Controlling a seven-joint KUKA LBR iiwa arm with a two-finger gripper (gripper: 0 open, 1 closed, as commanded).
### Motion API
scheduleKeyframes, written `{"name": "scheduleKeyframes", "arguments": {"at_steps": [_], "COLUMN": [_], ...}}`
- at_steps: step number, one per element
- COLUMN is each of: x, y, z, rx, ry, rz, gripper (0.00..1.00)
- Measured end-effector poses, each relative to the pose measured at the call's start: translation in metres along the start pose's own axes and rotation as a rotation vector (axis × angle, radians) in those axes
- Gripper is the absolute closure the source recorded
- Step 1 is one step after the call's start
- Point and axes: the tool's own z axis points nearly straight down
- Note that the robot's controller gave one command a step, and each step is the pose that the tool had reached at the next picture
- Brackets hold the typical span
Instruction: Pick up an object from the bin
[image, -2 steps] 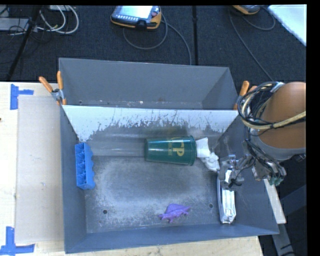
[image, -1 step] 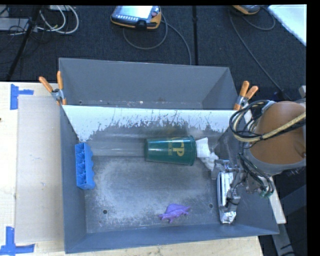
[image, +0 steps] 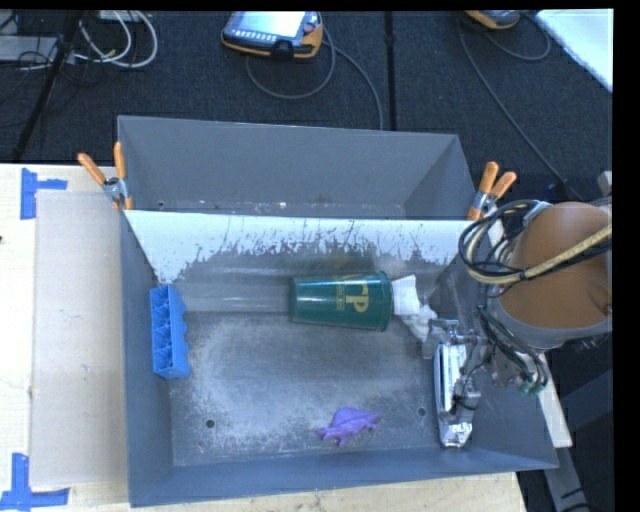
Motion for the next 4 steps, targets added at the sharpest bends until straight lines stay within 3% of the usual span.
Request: {"name": "scheduleKeyframes", "arguments": {"at_steps": [1,2,3,4], "x": [0.002,0.009,0.010,0.008], "y": [0.021,0.047,0.060,0.085], "z": [0.019,0.055,0.081,0.090], "rx": [0.004,-0.002,0.001,0.000], "ry": [-0.007,0.000,-0.001,-0.004], "rz": [-0.064,-0.134,0.008,-0.133], "gripper": [0.00,0.00,0.00,0.00]}}
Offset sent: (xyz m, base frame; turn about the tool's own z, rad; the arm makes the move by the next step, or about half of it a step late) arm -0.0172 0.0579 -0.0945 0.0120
